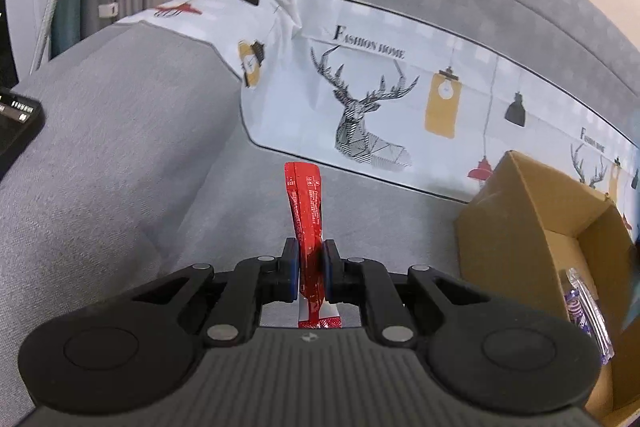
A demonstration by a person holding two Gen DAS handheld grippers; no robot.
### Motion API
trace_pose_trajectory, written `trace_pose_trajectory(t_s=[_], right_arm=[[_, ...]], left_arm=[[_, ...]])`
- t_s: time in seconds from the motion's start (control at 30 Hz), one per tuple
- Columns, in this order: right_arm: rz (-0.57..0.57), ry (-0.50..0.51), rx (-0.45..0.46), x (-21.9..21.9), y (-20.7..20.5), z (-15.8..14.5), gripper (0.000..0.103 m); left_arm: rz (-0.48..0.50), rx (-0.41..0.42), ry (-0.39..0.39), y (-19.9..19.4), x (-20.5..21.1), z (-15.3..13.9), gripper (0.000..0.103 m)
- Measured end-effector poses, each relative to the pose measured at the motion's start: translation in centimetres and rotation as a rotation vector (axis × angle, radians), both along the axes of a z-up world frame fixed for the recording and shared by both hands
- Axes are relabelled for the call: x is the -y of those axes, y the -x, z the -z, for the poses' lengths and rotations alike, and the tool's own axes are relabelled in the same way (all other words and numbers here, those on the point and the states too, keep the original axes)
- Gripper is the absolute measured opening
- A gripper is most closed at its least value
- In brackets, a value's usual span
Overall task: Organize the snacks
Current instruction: 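Carry the red packet and blue packet over the cardboard box with both tools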
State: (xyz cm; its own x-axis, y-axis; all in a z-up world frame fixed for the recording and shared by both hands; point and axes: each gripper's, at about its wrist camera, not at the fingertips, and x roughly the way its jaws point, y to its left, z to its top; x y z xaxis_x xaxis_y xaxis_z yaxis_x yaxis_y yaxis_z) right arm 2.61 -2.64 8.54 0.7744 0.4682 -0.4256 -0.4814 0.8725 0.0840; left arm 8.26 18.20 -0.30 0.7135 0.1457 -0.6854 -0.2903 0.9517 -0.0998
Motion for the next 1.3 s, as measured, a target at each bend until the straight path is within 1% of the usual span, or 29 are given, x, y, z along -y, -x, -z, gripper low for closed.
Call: trace_pose_trajectory(t_s=[0.07, 0.1, 0.17, 0.2, 0.23, 0.27, 0.3, 0.33, 0.37, 0.43, 0.57, 0.63, 0.83, 1.0, 1.17, 1.3], right_arm=[[0.025, -0.003, 0.031, 2.3, -0.6, -1.3, 0.015], [0.037, -0.005, 0.038, 3.4, -0.9, -1.5, 0.015], [0.082, -0.03, 0.037, 5.7, -1.6, -0.7, 0.015], [0.122, -0.059, 0.02, 6.7, -1.9, 0.3, 0.015], [0.175, -0.103, -0.021, 7.9, -2.2, 0.8, 0.015], [0.191, -0.131, -0.011, 8.3, -2.6, 0.8, 0.015], [0.202, -0.142, 0.034, 8.7, -2.1, 0.5, 0.015], [0.214, -0.14, 0.067, 9.1, -1.7, 0.3, 0.015], [0.227, -0.134, 0.076, 9.3, -1.5, 0.3, 0.015], [0.242, -0.131, 0.082, 10.0, -1.3, 0.3, 0.015], [0.278, -0.136, 0.082, 11.7, -1.3, 0.4, 0.015], [0.299, -0.126, 0.083, 12.6, -1.2, 0.5, 0.015], [0.35, -0.077, 0.094, 14.7, -1.0, 0.8, 0.015], [0.384, -0.034, 0.094, 16.5, -0.7, 1.3, 0.015], [0.392, 0.013, 0.098, 17.2, -0.5, 1.8, 0.015], [0.385, 0.04, 0.104, 17.1, -0.6, 2.1, 0.015]], left_arm=[[0.009, -0.001, 0.004, -0.1, 0.3, 0.0, 0.012], [0.013, 0.002, 0.009, -0.1, 0.4, -0.1, 0.012], [0.021, 0.012, -0.001, -0.2, 0.9, -0.3, 0.012], [0.026, 0.016, -0.006, -0.2, 1.1, -0.4, 0.012], [0.032, 0.019, -0.01, -0.3, 1.4, -0.4, 0.012], [0.037, 0.022, -0.014, -0.3, 1.6, -0.4, 0.012], [0.044, 0.024, -0.019, -0.4, 2.0, -0.4, 0.012], [0.052, 0.029, -0.022, -0.5, 2.3, -0.5, 0.012], [0.061, 0.037, -0.021, -0.6, 2.7, -0.5, 0.012], [0.085, 0.064, -0.016, -0.7, 3.6, -0.8, 0.012], [0.164, 0.147, -0.023, -0.5, 6.6, -1.5, 0.012], [0.205, 0.182, -0.041, -0.3, 8.4, -1.6, 0.012], [0.338, 0.294, -0.051, 0.1, 13.7, -2.1, 0.012], [0.454, 0.412, -0.072, 0.9, 17.1, -3.0, 0.012], [0.511, 0.434, -0.06, 1.1, 19.0, -2.5, 0.012], [0.527, 0.432, -0.05, 0.7, 19.7, -1.8, 0.012]])
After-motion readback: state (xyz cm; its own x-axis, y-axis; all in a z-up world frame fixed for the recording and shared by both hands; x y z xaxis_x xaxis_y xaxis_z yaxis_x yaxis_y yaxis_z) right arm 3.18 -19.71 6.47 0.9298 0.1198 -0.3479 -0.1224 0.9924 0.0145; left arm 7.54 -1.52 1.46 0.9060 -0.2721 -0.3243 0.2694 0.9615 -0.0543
